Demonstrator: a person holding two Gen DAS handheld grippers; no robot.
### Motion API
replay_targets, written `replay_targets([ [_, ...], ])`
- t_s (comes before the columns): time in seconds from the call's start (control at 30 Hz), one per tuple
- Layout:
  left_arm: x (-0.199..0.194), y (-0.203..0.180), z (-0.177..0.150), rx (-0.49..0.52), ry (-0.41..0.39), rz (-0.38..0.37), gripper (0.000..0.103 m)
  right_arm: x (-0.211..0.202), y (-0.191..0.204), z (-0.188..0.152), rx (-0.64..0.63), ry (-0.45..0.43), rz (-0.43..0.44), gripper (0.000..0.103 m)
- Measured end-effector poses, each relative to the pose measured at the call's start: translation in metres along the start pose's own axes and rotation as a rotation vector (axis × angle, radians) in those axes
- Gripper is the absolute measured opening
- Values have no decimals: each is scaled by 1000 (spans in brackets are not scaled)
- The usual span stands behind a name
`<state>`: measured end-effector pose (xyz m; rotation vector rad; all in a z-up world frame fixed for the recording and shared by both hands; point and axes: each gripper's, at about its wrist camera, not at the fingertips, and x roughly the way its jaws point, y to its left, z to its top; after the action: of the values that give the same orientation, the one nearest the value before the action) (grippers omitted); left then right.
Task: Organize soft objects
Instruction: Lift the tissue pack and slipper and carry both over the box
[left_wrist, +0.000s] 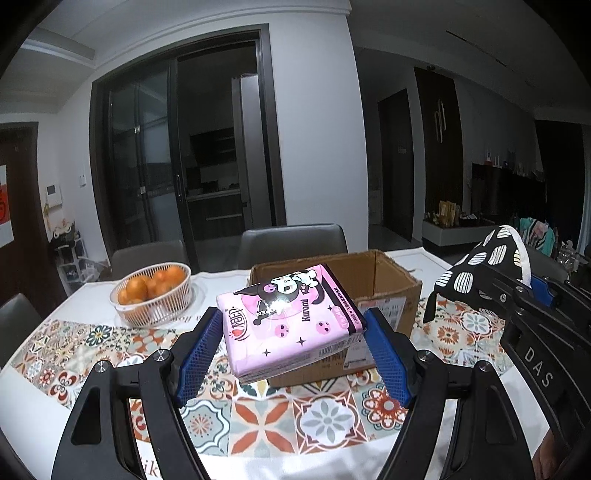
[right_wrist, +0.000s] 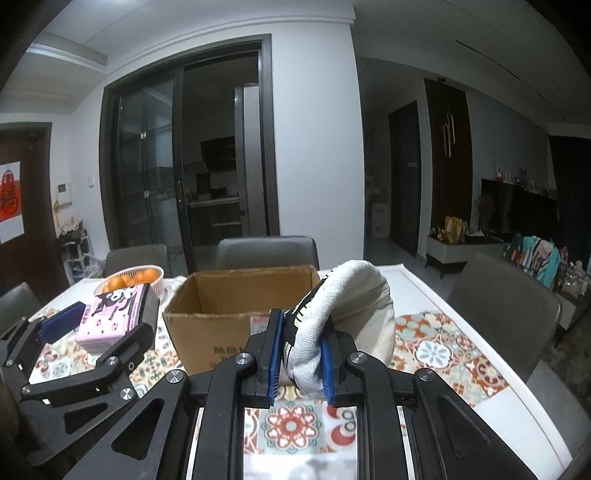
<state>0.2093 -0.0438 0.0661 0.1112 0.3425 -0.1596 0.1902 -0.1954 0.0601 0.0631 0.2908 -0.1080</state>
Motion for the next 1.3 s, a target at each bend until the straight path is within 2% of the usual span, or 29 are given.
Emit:
replay_targets([
  [0.4,13,1,22,18,-56,8,77,17,5,22,0,-62,11,19],
  [0.73,31,2,31,37,-86,10,77,35,6,28,2,-71,14,19],
  [1.03,55,3,36,47,-88,17,77,55,7,33,-22,-71,41,19],
  [1.3,89,1,33,63,-50,22,77,87,11,39,-57,-25,95,19],
])
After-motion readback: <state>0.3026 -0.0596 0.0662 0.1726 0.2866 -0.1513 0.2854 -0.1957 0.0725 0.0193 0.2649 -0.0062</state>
